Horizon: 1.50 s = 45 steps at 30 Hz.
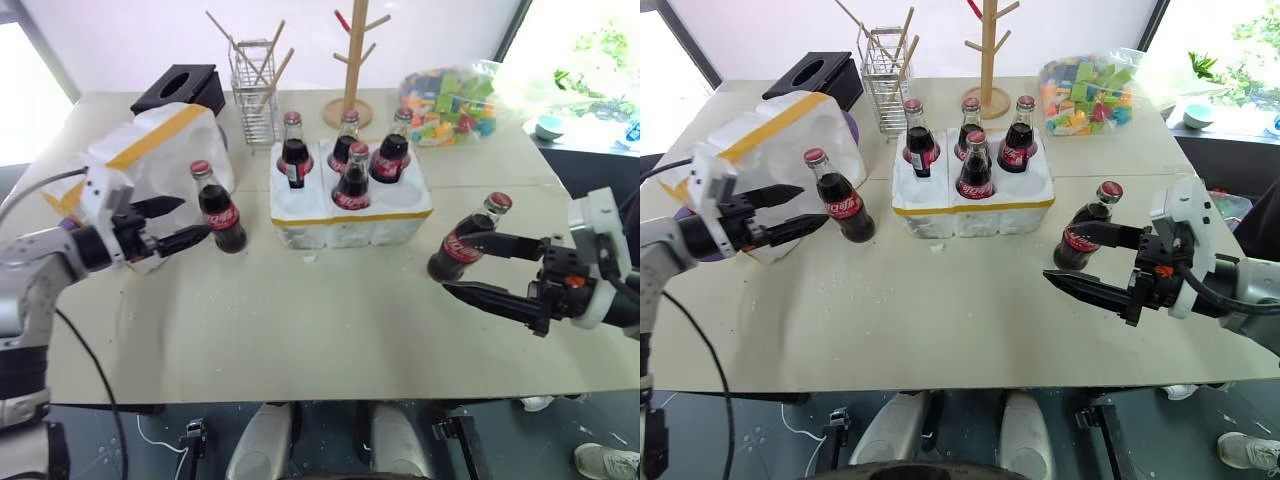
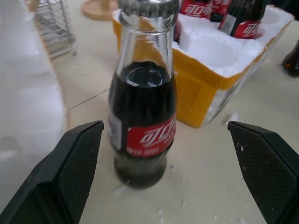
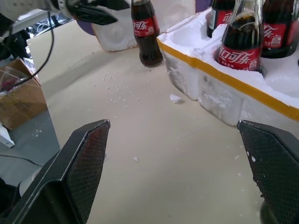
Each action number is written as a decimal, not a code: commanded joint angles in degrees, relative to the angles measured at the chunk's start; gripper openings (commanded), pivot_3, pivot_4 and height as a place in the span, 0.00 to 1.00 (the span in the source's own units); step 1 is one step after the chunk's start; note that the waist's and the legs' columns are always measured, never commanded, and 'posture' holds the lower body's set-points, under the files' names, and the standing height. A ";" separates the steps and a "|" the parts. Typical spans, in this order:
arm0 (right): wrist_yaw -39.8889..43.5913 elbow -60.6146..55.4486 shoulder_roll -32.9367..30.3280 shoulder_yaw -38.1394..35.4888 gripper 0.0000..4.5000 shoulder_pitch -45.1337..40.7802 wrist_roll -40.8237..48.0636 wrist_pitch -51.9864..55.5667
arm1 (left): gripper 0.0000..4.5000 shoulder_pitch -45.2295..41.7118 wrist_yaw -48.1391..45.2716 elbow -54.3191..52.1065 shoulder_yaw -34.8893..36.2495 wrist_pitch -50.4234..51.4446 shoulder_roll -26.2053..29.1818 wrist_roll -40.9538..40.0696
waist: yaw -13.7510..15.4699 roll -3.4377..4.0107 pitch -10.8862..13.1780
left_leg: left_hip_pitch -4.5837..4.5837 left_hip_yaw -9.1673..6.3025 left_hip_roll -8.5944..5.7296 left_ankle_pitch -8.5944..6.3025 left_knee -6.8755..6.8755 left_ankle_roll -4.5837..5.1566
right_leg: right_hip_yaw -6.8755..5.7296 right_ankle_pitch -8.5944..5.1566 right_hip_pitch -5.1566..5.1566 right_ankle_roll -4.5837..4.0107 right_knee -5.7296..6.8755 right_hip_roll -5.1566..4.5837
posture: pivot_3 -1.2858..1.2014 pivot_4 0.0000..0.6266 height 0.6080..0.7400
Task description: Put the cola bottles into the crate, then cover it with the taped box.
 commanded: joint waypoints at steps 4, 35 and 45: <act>-0.72 -0.81 0.03 -1.45 1.00 -0.08 0.48 -0.21 | 0.99 -6.35 -1.13 9.49 -4.02 -6.14 -1.91 4.35 | -0.05 0.00 0.00 | 0.00 -0.01 0.02 0.00 -0.06 0.01 | -0.01 0.00 -0.04 0.00 0.01 0.03 | 0.52 0.24 1.00; -5.39 -3.06 2.19 -4.59 1.00 3.75 2.59 -0.68 | 0.56 -32.05 -7.00 17.13 -5.72 0.17 -8.55 -3.12 | -0.17 -0.15 0.08 | -0.20 0.05 -0.01 0.02 0.20 0.06 | -0.13 0.08 -0.02 0.15 0.03 -0.01 | 0.52 0.24 1.00; -7.33 -5.11 3.96 -7.57 1.00 7.41 3.02 -0.75 | 0.56 -35.93 -10.84 31.77 -13.23 -14.29 -13.21 8.74 | -0.24 -0.17 0.10 | -0.25 0.09 0.02 0.00 0.06 0.10 | -0.11 0.18 -0.19 0.34 0.09 0.04 | 0.52 0.24 1.00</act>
